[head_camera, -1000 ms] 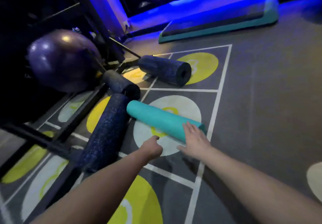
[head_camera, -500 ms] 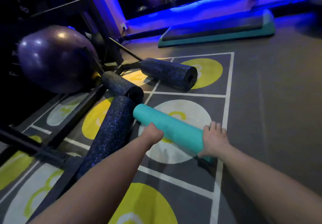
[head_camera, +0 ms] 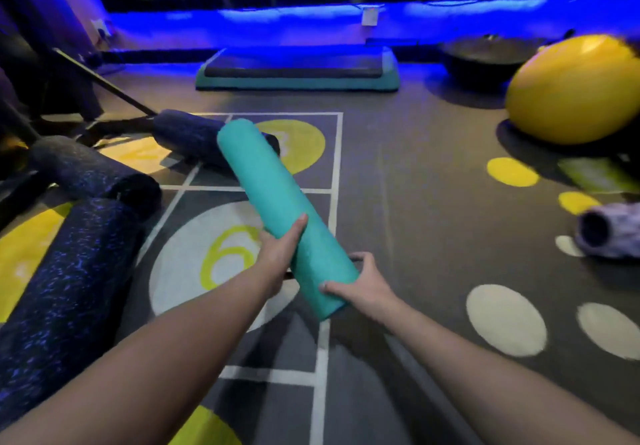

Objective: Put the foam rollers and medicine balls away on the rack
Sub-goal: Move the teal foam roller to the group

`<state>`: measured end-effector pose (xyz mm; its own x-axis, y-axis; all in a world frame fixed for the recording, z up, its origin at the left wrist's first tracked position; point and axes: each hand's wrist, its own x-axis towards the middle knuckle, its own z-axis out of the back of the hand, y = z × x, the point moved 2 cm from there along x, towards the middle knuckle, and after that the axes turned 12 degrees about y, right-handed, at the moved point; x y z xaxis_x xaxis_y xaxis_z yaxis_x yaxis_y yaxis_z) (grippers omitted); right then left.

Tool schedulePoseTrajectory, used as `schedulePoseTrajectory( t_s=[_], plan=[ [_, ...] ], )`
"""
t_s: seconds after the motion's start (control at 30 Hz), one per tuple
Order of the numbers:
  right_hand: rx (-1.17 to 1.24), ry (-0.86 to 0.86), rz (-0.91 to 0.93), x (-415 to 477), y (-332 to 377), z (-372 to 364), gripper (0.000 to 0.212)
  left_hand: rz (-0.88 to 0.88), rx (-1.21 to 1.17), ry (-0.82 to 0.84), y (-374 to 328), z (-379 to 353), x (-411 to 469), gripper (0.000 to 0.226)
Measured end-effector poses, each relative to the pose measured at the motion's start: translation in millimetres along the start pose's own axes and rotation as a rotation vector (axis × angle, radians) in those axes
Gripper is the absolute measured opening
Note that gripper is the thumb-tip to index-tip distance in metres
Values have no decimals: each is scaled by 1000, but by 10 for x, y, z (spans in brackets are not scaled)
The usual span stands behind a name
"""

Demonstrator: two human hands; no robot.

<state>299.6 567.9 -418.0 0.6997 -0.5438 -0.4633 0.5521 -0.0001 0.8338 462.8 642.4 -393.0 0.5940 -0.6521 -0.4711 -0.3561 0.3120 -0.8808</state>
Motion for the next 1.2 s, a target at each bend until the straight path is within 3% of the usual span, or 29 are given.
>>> schedulePoseTrajectory(
  t_s=[0.1,0.3,0.43,0.53,0.6,0.7,0.9,1.03,1.2],
  plan=[
    [179,-192,-16,-194,-54,480,79,-132,32,192,-254,-739,45,49],
    [654,-755,27,-417,-271,1538,76,-136,169,443,-404,-2451,-110,36],
    [739,-989,2,-666,-601,2301,86,-165,385,565,-279,-3321,-277,28],
    [711,-1082,33,-845,-909,2819,95,-124,391,653,-165,-3797,-383,28],
    [635,-1059,26,-898,-1096,3111,100,-91,351,731,-62,-4060,-471,35],
    [504,-1013,-45,-886,-1286,3437,90,-76,355,784,84,-4344,-566,41],
    [301,-935,-295,-687,-1190,3078,58,-51,379,650,24,-4071,-562,41],
    [219,-752,-242,-294,-550,2352,43,-103,345,464,-488,-2975,-512,40],
    [65,-332,1,164,825,891,51,-134,277,168,-1425,-730,-885,26]
  ],
)
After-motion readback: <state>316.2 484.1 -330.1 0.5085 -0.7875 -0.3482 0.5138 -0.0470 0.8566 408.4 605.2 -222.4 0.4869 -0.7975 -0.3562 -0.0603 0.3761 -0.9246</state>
